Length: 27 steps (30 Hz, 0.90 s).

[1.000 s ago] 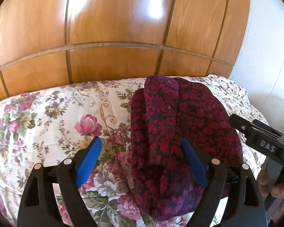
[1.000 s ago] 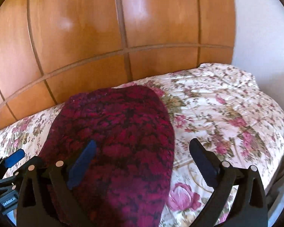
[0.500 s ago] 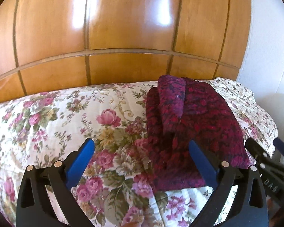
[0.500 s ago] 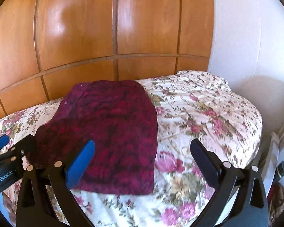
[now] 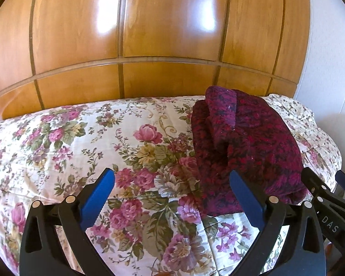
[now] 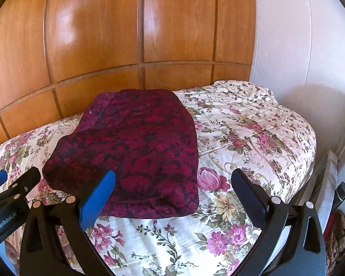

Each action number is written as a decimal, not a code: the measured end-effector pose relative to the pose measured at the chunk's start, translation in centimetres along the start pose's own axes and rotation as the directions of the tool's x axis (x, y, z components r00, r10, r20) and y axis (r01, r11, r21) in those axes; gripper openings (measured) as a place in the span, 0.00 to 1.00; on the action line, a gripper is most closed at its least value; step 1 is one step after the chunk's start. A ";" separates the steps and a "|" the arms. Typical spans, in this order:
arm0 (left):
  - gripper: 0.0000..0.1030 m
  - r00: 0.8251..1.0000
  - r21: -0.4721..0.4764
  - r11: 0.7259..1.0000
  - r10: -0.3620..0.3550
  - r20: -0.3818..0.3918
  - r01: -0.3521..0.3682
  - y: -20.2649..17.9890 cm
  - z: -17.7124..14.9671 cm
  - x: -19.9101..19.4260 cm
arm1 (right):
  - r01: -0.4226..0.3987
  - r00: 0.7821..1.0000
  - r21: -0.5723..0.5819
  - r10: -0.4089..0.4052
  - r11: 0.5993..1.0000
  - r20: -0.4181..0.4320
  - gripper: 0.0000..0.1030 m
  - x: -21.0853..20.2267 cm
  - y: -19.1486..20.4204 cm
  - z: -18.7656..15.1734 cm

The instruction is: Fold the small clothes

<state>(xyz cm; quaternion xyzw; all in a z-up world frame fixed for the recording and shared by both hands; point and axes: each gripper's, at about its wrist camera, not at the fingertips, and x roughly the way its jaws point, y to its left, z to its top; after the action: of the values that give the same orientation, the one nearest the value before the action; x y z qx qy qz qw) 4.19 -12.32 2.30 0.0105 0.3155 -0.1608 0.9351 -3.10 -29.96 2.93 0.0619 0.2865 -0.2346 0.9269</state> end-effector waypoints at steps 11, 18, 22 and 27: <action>0.96 1.000 -0.009 1.000 0.013 0.014 -0.013 0.5 -0.1 -0.5 | -0.010 1.000 -0.010 0.010 1.000 0.001 0.98 -0.4 0.3 -0.3; 0.96 1.000 0.005 1.000 0.008 0.026 -0.008 0.1 0.1 -0.9 | -0.016 1.000 -0.004 0.016 1.000 0.009 0.98 -0.6 0.1 -0.2; 0.96 1.000 0.007 1.000 0.004 0.029 -0.004 -0.1 0.1 -1.1 | -0.016 1.000 -0.004 0.016 1.000 0.010 0.98 -0.6 0.1 -0.2; 0.96 0.999 0.007 1.000 0.002 0.034 -0.002 -0.3 0.4 -1.2 | -0.022 1.000 0.003 0.022 1.000 0.008 0.98 -0.5 0.0 -0.2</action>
<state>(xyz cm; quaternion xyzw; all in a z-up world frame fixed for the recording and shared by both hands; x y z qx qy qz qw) 3.41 -12.26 3.32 0.0114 0.2991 -0.1612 0.9404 -3.55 -29.69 3.07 0.0654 0.2817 -0.2252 0.9304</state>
